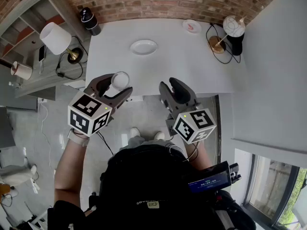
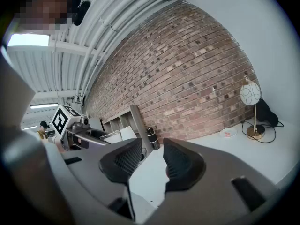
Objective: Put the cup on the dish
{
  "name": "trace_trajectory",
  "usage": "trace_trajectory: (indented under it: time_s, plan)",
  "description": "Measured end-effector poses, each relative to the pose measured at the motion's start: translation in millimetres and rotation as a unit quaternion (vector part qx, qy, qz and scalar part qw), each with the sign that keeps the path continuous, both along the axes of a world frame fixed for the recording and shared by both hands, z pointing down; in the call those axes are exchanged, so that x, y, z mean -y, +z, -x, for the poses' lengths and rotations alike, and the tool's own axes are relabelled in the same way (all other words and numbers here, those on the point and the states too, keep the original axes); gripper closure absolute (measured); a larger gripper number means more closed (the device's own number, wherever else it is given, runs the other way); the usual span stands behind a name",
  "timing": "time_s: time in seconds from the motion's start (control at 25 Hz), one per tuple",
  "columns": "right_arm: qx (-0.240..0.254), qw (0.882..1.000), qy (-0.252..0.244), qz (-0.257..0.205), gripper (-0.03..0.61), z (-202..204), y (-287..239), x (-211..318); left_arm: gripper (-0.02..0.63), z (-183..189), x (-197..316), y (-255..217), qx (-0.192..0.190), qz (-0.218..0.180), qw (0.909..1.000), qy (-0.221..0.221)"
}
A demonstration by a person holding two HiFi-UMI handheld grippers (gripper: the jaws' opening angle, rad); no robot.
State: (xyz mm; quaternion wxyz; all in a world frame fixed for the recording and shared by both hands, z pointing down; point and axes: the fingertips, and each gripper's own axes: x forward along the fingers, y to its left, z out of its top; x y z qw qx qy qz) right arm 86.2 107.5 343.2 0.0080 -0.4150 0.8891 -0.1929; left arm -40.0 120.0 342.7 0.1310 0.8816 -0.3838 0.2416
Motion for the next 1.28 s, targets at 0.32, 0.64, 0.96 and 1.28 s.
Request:
trace_trajectory:
  time_s: [0.32, 0.64, 0.96, 1.28]
  plan:
    - [-0.005, 1.0, -0.019, -0.014, 0.431, 19, -10, -16, 0.35, 16, -16, -12, -0.014, -0.016, 0.9995, -0.022]
    - [-0.004, 1.0, -0.013, -0.01, 0.431, 28, -8, -27, 0.35, 24, -24, -16, -0.02, -0.02, 0.9994, -0.021]
    - [-0.007, 1.0, -0.004, -0.011, 0.431, 37, -7, -25, 0.35, 36, -19, -14, -0.024, -0.02, 0.9993, -0.019]
    - [0.023, 1.0, 0.021, -0.005, 0.431, 38, -8, -15, 0.35, 44, -7, -14, -0.024, -0.019, 0.9995, -0.009]
